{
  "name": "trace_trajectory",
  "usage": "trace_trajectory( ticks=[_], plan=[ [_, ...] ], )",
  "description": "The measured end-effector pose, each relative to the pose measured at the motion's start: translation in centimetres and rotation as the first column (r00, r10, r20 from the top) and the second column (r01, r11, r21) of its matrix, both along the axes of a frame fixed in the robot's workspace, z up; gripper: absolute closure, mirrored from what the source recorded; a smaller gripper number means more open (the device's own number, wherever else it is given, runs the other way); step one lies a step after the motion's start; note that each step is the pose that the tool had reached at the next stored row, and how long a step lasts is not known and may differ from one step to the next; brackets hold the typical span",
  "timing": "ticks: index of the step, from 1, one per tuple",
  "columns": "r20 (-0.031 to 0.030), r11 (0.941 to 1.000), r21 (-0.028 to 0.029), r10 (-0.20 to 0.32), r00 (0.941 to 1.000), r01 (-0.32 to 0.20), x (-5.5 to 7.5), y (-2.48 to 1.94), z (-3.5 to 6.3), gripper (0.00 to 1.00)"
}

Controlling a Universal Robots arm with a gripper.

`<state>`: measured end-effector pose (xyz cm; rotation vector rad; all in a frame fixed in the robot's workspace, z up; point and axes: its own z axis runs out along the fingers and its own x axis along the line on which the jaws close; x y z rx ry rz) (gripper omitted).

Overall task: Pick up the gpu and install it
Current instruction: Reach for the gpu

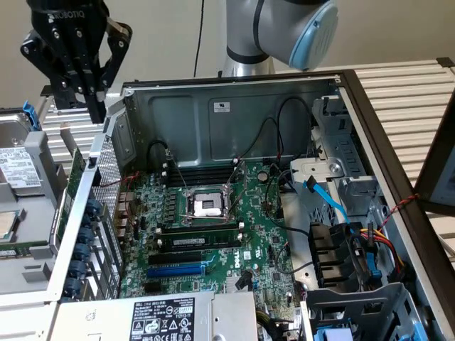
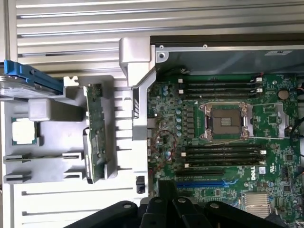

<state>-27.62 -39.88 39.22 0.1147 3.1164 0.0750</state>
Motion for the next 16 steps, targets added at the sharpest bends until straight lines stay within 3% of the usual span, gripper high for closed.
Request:
trace_trajectory(
  ticks=[7,12,16],
  plan=[
    [0.0019,1.0000,0.0000,0.000,1.0000,0.000,-3.2,0.00,-0.11,0.89],
    [0.0128,1.0000,0.0005,0.000,0.9999,0.000,-5.5,0.03,-0.65,0.89],
    [0.0134,1.0000,0.0070,0.000,0.9999,0.000,-7.3,0.19,-1.05,0.89]
  ],
)
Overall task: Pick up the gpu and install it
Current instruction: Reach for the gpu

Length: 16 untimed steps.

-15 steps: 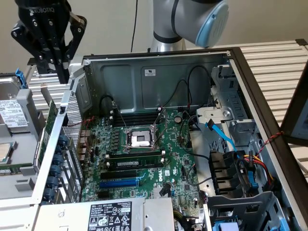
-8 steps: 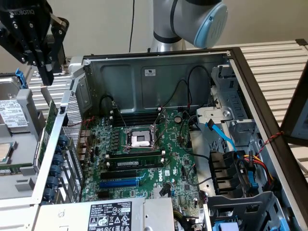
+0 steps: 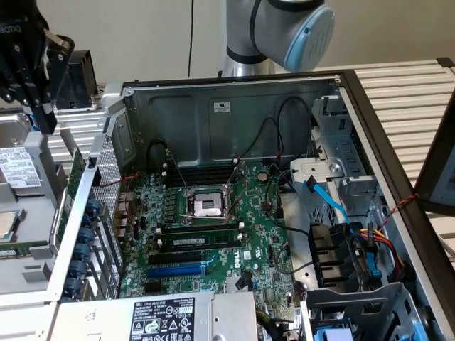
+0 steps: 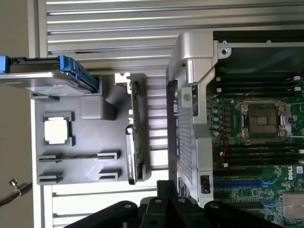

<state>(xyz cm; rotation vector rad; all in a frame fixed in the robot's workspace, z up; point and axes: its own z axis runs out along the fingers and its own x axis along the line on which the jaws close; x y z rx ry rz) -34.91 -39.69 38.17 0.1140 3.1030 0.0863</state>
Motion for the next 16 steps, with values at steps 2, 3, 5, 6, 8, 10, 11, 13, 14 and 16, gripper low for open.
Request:
trace_trajectory(
  ticks=[2,3,5,6,8,10,11,13,14,16],
  plan=[
    [0.0005,1.0000,0.0018,0.000,1.0000,0.000,-0.9,0.13,-0.25,0.89],
    [0.0009,1.0000,0.0018,0.000,1.0000,0.000,-1.4,0.26,-0.40,0.89],
    [0.0024,1.0000,0.0020,0.000,1.0000,0.000,-2.1,0.62,-0.74,0.89],
    [0.0029,1.0000,0.0019,0.000,1.0000,0.000,-2.3,0.87,-0.89,0.89],
    [0.0037,1.0000,0.0017,0.000,1.0000,0.000,-2.8,1.42,-1.18,0.89],
    [0.0050,1.0000,0.0019,0.000,1.0000,0.000,-3.2,1.98,-1.51,0.89],
    [0.0054,1.0000,0.0020,0.000,1.0000,0.000,-3.5,2.25,-1.64,0.89],
    [0.0056,1.0000,0.0019,0.000,1.0000,0.000,-4.2,2.41,-1.69,0.89],
    [0.0054,1.0000,0.0018,0.000,1.0000,0.000,-4.4,2.41,-1.68,0.89],
    [0.0055,1.0000,0.0019,0.000,1.0000,0.000,-4.5,2.41,-1.69,0.89]
  ],
)
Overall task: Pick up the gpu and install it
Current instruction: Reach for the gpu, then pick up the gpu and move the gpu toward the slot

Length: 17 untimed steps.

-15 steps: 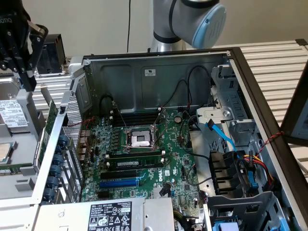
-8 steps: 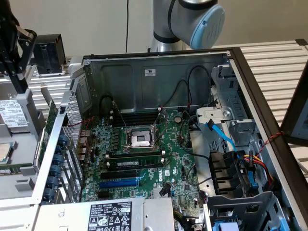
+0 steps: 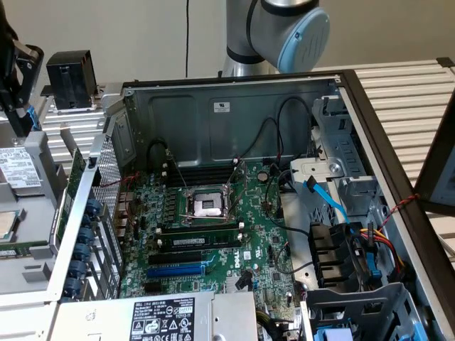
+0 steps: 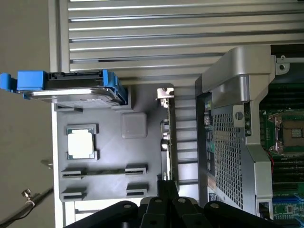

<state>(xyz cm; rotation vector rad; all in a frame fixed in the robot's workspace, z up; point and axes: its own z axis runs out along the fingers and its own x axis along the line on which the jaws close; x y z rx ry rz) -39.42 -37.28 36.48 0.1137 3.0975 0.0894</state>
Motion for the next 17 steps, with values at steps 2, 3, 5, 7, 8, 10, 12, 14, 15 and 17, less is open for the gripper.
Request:
trace_trajectory(
  ticks=[2,3,5,7,8,10,12,14,15,17],
  plan=[
    [0.0000,1.0000,0.0000,0.000,1.0000,0.000,0.00,0.00,0.00,0.89],
    [0.0000,1.0000,0.0000,0.000,1.0000,0.000,0.00,0.00,0.00,0.89],
    [0.0000,1.0000,0.0000,0.000,1.0000,0.000,0.00,0.00,0.00,0.89],
    [-0.0001,1.0000,0.0000,0.000,1.0000,0.000,0.00,0.00,0.00,0.89],
    [0.0000,1.0000,0.0000,0.000,1.0000,0.000,0.00,0.00,0.00,0.89],
    [-0.0001,1.0000,0.0000,0.000,1.0000,0.000,0.00,0.00,0.00,0.89],
    [-0.0001,1.0000,0.0000,0.000,1.0000,0.000,0.00,0.00,0.00,0.89],
    [-0.0002,1.0000,-0.0001,0.000,1.0000,0.000,-0.04,0.00,0.01,0.89],
    [0.0001,1.0000,-0.0001,0.000,1.0000,0.000,-0.17,0.00,-0.01,0.89],
    [0.0035,1.0000,-0.0001,0.000,1.0000,0.000,-0.61,0.00,-0.10,0.89]
  ],
)
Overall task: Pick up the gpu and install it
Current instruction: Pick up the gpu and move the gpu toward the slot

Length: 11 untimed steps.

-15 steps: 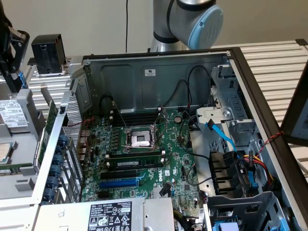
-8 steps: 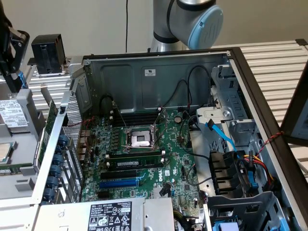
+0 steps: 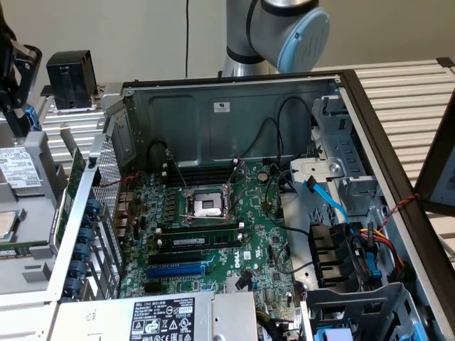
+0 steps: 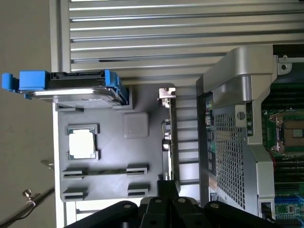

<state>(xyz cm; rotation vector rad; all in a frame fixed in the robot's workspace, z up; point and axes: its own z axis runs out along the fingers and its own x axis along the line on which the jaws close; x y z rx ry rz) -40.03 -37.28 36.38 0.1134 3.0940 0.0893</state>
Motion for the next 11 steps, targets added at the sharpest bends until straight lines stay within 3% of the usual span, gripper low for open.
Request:
trace_trajectory(
  ticks=[2,8,11],
  plan=[
    [0.0042,1.0000,0.0001,0.000,1.0000,0.000,-0.4,0.00,-0.10,0.89],
    [0.0059,1.0000,0.0000,0.000,1.0000,0.000,-0.7,0.00,-0.93,0.89],
    [0.0104,1.0000,0.0000,0.000,0.9999,0.000,-1.3,0.00,-1.47,0.82]
  ],
)
